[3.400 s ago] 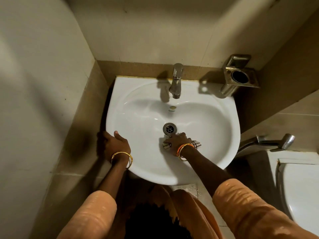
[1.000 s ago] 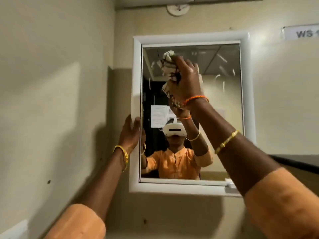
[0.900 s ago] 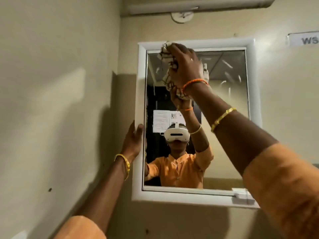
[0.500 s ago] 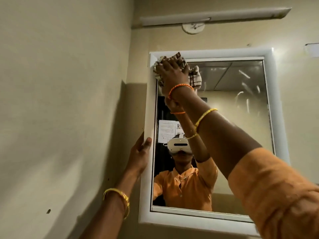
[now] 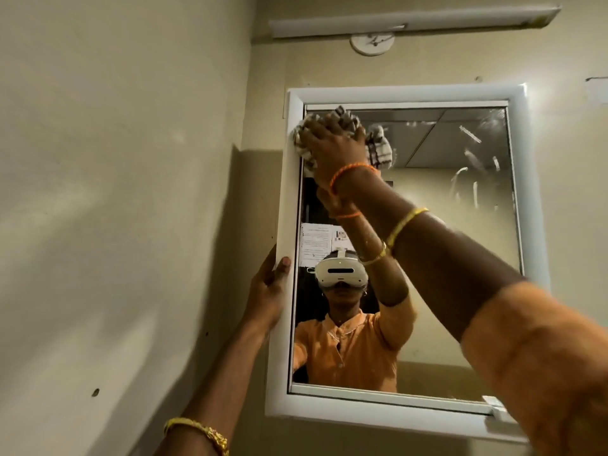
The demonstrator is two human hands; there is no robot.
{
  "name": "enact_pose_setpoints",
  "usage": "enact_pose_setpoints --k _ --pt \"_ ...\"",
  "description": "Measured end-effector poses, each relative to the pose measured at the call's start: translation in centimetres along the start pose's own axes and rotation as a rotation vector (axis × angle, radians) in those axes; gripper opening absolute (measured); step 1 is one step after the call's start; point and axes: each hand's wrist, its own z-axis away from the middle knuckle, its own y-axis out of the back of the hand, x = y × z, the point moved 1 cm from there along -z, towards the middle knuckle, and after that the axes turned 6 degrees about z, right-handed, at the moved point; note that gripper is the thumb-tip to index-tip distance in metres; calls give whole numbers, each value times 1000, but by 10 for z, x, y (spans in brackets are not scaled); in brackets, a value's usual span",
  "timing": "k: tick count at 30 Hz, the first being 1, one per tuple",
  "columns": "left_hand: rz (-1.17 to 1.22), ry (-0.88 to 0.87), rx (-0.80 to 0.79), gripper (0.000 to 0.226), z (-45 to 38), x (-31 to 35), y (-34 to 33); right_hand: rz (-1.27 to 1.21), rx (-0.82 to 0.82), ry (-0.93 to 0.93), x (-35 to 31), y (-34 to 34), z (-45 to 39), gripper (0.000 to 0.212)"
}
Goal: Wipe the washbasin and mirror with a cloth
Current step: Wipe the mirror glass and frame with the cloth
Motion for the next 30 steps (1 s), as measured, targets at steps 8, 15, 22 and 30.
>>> enact_pose_setpoints --k 8,15,22,30 --pt "-57 -17 1 49 0 -8 1 -42 -16 -35 -17 -7 18 69" --pt "-143 -48 25 71 2 -13 -2 -45 53 13 3 -12 17 53" --pt "-165 -77 70 61 -3 -21 3 -77 128 -150 58 -8 11 50" --pt "-135 -105 55 48 -4 -26 0 -186 152 -445 120 -4 41 51"
